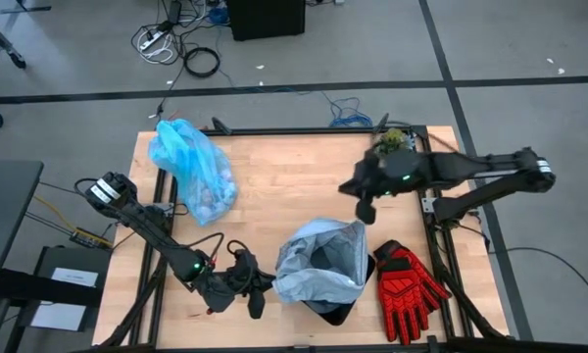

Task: Place trash/remove bag and relplace
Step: Put the gray trash bag into the trash bin

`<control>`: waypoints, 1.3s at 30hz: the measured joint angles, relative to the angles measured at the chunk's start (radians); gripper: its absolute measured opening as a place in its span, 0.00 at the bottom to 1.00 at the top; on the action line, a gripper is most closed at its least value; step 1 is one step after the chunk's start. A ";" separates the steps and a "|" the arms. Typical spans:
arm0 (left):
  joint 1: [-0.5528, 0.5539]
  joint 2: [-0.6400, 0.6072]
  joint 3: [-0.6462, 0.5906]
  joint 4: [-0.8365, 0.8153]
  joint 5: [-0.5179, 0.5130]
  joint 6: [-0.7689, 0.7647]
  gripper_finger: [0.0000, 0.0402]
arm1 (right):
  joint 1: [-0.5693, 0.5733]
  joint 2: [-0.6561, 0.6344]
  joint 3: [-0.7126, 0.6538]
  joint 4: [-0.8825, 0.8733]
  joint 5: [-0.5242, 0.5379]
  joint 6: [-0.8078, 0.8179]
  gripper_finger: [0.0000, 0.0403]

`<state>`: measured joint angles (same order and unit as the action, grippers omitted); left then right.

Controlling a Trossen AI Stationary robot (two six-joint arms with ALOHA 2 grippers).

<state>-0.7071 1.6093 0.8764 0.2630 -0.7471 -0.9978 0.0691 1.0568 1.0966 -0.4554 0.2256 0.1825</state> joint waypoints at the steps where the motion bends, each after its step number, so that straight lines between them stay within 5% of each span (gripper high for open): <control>1: 0.000 0.000 0.000 -0.001 0.000 0.005 0.01 | -0.007 -0.022 0.001 0.002 0.001 0.000 0.11; 16: 0.110 -0.001 0.000 0.004 -0.017 0.130 0.01 | 0.012 -0.081 0.005 0.000 -0.037 0.061 0.39; 25: 0.137 -0.001 0.000 0.031 -0.009 0.166 0.01 | 0.114 0.019 0.210 -0.226 -0.037 -0.217 0.43; 31: 0.152 -0.002 0.000 0.034 -0.009 0.176 0.01 | 0.127 0.153 0.305 -0.225 -0.130 -0.212 0.43; 39: 0.171 -0.002 0.000 0.093 -0.012 0.173 0.01 | 0.203 0.251 0.315 -0.218 -0.124 -0.319 0.41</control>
<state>-0.5365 1.6077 0.8768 0.3559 -0.7595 -0.8251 0.2716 1.3081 1.4120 -0.6739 0.1014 -0.1365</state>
